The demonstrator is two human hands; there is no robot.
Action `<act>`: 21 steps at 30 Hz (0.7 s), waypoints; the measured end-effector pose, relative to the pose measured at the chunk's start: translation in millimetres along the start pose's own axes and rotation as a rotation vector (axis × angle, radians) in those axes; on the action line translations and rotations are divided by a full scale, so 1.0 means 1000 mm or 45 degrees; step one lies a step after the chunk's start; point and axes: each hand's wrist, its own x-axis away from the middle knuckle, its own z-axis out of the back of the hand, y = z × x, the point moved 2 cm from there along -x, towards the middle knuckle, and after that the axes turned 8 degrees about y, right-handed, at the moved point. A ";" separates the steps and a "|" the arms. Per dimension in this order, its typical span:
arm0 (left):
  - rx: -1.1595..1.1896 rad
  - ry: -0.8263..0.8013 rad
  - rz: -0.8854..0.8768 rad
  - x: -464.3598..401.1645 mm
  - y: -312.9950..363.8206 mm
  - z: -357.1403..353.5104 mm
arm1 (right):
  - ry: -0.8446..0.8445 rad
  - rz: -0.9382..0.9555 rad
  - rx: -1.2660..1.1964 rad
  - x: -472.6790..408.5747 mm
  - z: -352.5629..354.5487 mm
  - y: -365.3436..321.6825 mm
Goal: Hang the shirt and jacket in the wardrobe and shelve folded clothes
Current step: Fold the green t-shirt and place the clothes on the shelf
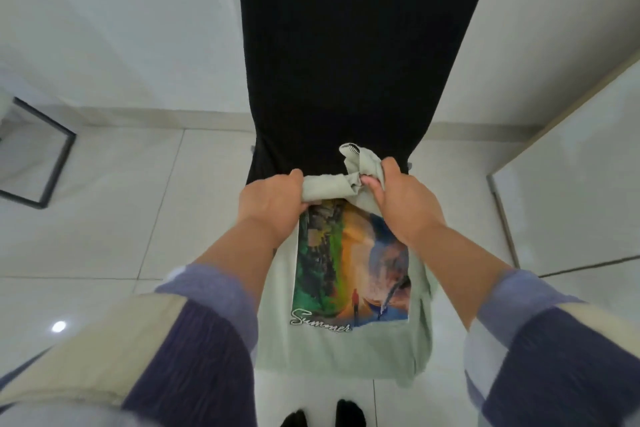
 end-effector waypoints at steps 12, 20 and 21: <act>0.024 0.396 0.027 0.010 0.023 0.269 | 0.332 -0.039 -0.409 -0.004 0.251 -0.058; 0.419 0.625 0.214 0.014 0.031 0.405 | 0.523 -0.124 -1.077 -0.012 0.378 -0.091; 0.519 0.680 0.241 0.016 0.033 0.418 | 0.511 -0.131 -1.163 -0.010 0.389 -0.095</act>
